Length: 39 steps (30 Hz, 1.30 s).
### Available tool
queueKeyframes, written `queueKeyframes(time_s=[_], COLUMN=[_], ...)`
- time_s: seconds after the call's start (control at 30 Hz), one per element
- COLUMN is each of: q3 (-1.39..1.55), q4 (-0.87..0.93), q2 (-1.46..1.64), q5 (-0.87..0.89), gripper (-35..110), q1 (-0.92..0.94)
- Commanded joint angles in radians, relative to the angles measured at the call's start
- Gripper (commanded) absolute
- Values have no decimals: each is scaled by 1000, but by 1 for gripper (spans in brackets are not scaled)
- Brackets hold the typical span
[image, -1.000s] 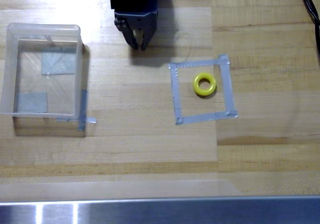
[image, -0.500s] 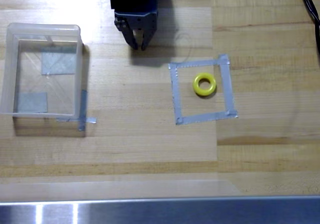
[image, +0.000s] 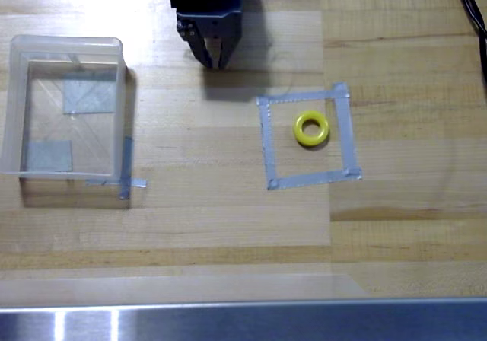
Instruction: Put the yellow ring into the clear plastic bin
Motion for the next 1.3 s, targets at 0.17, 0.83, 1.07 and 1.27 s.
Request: queueKeyframes(time_s=[0.17, 0.83, 1.07, 1.27], q3=[-508, -1264, -1178, -1085], q4=[-37, -104, -216, -308], q2=[-583, -1549, -1589, -1600], q5=[14, 204, 218, 218], gripper=[3, 23, 31, 31], q1=[-133, -502, -529, -526])
